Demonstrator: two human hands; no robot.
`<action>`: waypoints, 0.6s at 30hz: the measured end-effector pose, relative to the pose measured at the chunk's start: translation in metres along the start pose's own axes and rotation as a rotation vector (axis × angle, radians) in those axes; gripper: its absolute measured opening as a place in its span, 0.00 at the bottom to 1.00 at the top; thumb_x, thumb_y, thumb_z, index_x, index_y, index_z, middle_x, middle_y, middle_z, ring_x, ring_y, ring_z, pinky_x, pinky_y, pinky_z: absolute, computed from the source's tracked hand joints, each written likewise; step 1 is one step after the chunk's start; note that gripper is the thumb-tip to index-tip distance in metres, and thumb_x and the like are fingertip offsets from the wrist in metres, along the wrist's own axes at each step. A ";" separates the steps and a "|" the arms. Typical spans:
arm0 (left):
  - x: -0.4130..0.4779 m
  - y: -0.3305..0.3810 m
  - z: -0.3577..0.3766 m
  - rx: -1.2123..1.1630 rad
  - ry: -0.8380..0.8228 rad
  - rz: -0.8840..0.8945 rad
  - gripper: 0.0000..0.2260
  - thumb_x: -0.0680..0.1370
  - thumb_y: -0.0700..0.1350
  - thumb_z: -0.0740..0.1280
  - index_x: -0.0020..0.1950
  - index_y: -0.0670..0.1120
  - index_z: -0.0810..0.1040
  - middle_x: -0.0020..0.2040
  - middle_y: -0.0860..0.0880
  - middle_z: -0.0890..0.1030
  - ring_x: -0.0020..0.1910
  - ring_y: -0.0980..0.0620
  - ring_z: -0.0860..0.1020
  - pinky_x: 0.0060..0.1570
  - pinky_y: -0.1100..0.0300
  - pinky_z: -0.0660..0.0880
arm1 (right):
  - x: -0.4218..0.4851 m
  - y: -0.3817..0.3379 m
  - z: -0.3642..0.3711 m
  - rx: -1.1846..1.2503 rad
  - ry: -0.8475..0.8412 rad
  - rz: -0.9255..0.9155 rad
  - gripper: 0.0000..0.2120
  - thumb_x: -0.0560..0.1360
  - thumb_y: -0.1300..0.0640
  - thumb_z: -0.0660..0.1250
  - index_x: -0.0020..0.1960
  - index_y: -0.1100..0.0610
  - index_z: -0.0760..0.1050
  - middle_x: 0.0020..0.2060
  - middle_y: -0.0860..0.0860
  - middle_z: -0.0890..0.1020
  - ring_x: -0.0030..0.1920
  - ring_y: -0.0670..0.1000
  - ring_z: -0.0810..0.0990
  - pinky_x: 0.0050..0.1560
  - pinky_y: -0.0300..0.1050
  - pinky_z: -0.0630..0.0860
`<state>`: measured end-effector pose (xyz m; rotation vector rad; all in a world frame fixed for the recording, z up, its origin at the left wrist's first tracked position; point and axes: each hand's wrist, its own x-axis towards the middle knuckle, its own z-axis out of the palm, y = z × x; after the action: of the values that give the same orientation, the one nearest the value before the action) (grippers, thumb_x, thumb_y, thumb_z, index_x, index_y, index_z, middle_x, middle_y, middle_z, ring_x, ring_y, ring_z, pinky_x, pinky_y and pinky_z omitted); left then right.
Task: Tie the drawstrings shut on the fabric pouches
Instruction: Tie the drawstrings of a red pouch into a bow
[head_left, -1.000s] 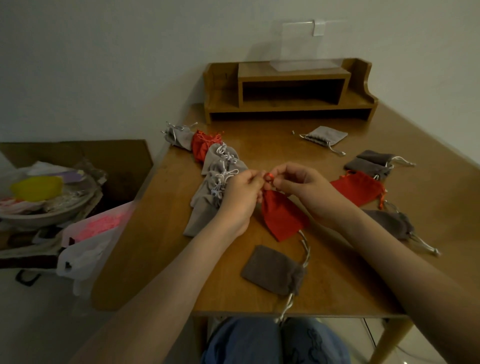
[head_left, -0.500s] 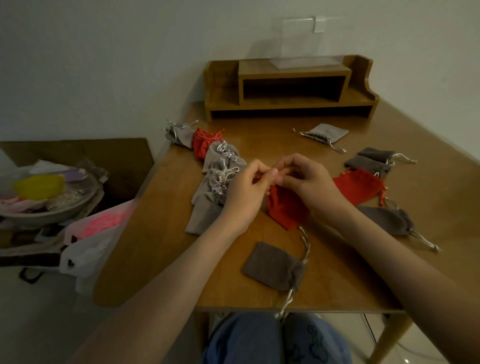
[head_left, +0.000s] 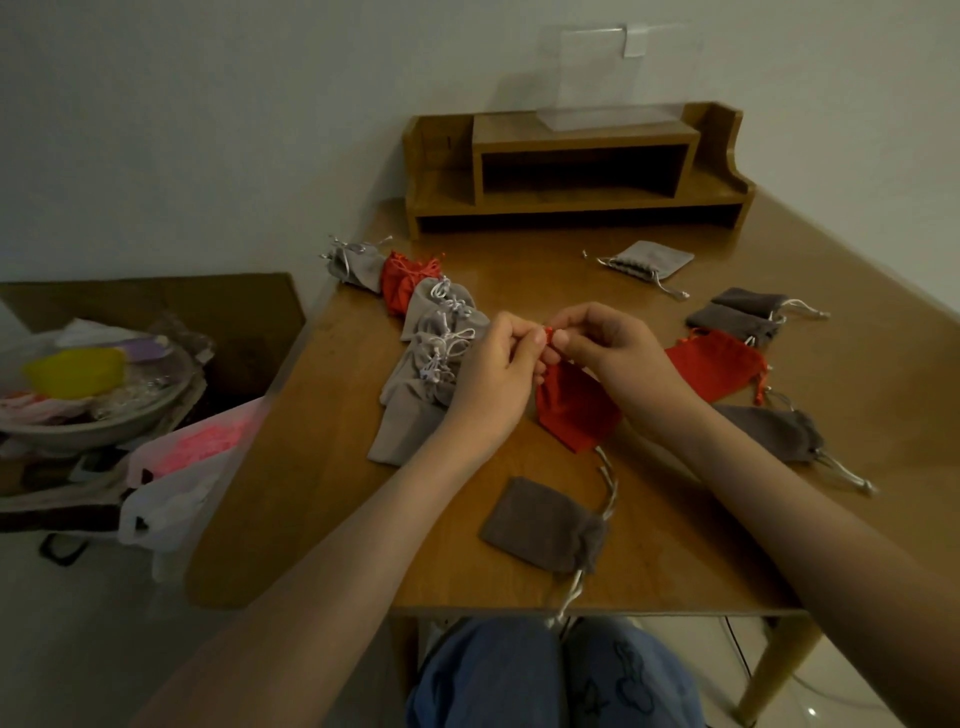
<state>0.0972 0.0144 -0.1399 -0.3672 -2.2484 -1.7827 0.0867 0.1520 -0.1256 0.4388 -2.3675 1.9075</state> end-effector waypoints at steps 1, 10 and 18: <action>0.000 -0.001 0.000 0.028 -0.005 0.006 0.05 0.82 0.41 0.60 0.48 0.43 0.73 0.39 0.53 0.78 0.35 0.63 0.75 0.39 0.66 0.73 | 0.000 0.000 0.000 0.007 0.004 0.009 0.03 0.77 0.63 0.65 0.49 0.58 0.76 0.38 0.49 0.80 0.36 0.39 0.77 0.40 0.31 0.73; -0.001 -0.003 0.000 0.152 0.009 0.068 0.02 0.81 0.40 0.62 0.50 0.43 0.74 0.39 0.54 0.79 0.36 0.66 0.76 0.40 0.70 0.71 | 0.000 0.001 -0.001 -0.021 0.009 0.067 0.03 0.76 0.63 0.67 0.49 0.62 0.77 0.37 0.54 0.81 0.34 0.42 0.77 0.38 0.32 0.73; -0.001 0.000 0.001 0.102 0.021 -0.001 0.02 0.81 0.41 0.62 0.49 0.45 0.73 0.38 0.53 0.78 0.33 0.66 0.74 0.38 0.69 0.72 | 0.002 0.009 0.003 -0.285 0.107 -0.037 0.03 0.76 0.60 0.66 0.44 0.58 0.76 0.36 0.48 0.80 0.36 0.43 0.76 0.41 0.38 0.72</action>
<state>0.0977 0.0152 -0.1407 -0.3255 -2.3147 -1.6562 0.0824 0.1507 -0.1341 0.3451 -2.4872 1.5040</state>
